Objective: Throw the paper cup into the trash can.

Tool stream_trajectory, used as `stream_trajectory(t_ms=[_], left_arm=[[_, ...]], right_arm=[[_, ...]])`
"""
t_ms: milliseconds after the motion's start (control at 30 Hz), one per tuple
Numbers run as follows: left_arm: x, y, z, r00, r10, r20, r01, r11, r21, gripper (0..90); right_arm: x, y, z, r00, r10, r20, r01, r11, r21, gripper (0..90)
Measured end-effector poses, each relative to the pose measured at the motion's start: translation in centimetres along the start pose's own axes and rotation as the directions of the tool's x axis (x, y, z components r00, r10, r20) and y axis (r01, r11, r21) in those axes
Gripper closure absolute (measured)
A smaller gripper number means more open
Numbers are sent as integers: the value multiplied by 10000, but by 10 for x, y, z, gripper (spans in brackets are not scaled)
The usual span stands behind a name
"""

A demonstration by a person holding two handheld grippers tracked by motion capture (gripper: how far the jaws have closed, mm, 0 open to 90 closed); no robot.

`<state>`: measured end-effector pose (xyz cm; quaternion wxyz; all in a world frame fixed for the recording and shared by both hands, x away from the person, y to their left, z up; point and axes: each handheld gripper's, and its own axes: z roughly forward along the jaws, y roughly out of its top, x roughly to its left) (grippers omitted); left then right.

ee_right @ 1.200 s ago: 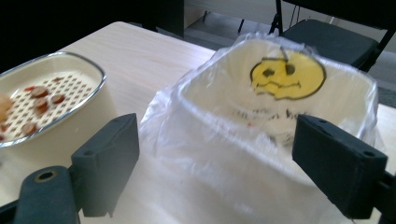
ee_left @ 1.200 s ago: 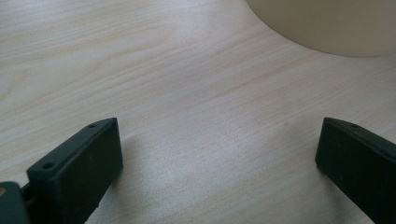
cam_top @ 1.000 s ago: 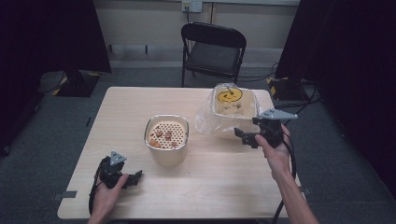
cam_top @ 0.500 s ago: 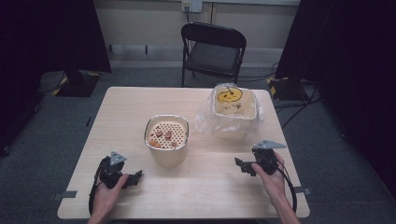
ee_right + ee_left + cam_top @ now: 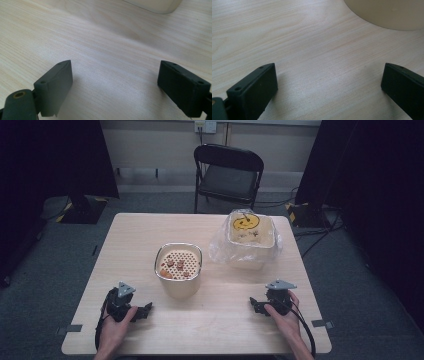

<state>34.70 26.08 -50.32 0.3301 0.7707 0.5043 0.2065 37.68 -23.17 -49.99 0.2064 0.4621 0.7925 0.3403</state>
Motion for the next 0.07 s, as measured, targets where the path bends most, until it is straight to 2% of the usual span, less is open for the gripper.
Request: stream_trajectory(t_ms=[67], left_arm=[[0,0,0,10000,14,-2,-14,10000,10,0]], right_arm=[[0,0,0,10000,1,-1,-1,10000,0,120]])
